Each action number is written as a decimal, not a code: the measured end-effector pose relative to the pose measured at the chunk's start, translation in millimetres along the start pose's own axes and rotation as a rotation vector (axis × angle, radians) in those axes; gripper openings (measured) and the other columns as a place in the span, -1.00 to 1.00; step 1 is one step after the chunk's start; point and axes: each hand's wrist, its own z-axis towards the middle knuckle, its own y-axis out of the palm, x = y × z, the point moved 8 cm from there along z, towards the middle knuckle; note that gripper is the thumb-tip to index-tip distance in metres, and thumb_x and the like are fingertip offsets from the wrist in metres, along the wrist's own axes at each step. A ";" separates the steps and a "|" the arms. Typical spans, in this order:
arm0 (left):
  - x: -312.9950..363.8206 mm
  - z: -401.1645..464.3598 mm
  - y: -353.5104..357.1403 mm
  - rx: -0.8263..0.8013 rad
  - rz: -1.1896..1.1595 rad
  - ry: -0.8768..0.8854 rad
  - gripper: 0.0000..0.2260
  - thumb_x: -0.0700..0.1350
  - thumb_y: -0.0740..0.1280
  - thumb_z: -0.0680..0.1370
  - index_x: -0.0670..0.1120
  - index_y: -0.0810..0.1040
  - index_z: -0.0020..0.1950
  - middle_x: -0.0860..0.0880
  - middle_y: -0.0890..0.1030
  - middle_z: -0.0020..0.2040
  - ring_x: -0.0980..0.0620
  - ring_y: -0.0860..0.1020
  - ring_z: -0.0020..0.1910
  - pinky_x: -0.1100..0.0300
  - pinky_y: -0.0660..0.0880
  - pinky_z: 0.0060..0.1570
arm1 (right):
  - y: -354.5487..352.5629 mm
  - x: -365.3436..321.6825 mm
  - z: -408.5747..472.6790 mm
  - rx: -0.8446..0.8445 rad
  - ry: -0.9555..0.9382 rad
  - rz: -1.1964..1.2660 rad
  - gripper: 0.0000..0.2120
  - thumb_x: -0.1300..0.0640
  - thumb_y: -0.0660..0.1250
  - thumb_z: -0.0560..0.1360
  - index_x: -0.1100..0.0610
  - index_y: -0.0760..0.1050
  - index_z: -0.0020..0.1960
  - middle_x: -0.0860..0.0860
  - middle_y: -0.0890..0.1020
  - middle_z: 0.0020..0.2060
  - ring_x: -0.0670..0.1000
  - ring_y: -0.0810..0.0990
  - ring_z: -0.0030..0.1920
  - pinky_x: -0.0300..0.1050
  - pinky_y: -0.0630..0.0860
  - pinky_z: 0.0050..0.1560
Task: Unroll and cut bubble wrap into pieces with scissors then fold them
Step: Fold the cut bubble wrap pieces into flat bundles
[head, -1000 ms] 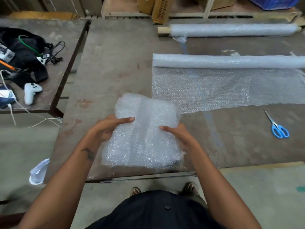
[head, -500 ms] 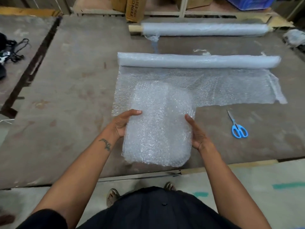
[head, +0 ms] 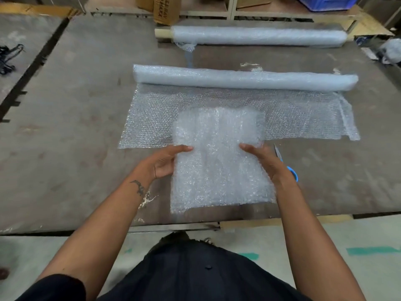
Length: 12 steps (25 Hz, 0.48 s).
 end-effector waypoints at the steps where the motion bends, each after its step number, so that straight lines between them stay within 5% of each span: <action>1: -5.3 7.5 -11.7 0.052 0.061 -0.011 -0.45 -0.16 0.57 0.53 -0.19 0.50 0.47 -0.21 0.62 0.39 -0.19 0.63 0.34 -0.23 0.45 0.46 | -9.2 7.7 9.3 0.032 0.011 -0.033 -0.55 0.09 0.55 0.54 0.09 0.56 0.40 0.01 0.76 0.17 0.00 0.74 0.18 -0.14 0.66 0.10; 4: -9.4 10.0 -32.2 0.278 0.415 -0.008 -0.08 0.02 0.74 0.33 -0.09 0.30 0.53 -0.08 0.57 0.43 -0.12 0.58 0.36 -0.19 0.49 0.41 | -23.2 31.9 33.7 0.058 0.025 -0.298 -0.48 0.06 0.65 0.44 0.15 0.61 0.34 0.03 0.77 0.11 -0.05 0.76 0.03 -0.22 0.63 -0.03; 6: -5.6 13.0 -36.1 0.410 0.657 0.076 -0.11 -0.03 0.70 0.39 -0.12 0.21 0.52 -0.04 0.50 0.38 -0.06 0.54 0.32 0.04 0.53 0.26 | -27.6 49.0 42.9 0.128 0.048 -0.521 -0.54 -0.01 0.65 0.44 0.11 0.59 0.24 -0.04 0.72 0.00 -0.07 0.69 -0.06 -0.11 0.55 0.03; 10: -5.0 15.0 -38.4 0.547 0.972 0.278 -0.13 -0.06 0.59 0.52 -0.04 0.11 0.66 -0.11 0.38 0.50 -0.09 0.45 0.41 -0.03 0.45 0.41 | -34.6 62.6 43.1 0.398 0.062 -0.803 -0.22 -0.31 0.58 0.41 0.15 0.46 0.40 0.10 0.61 0.24 0.15 0.59 0.25 0.10 0.55 0.24; 12: -7.1 14.4 -39.9 0.628 1.050 0.330 -0.29 -0.05 0.48 0.61 -0.04 0.21 0.67 -0.11 0.31 0.51 -0.15 0.42 0.45 -0.08 0.39 0.49 | -32.6 57.6 37.4 0.532 0.028 -0.945 -0.23 -0.27 0.52 0.49 0.20 0.42 0.48 0.18 0.53 0.35 0.23 0.50 0.37 0.15 0.46 0.34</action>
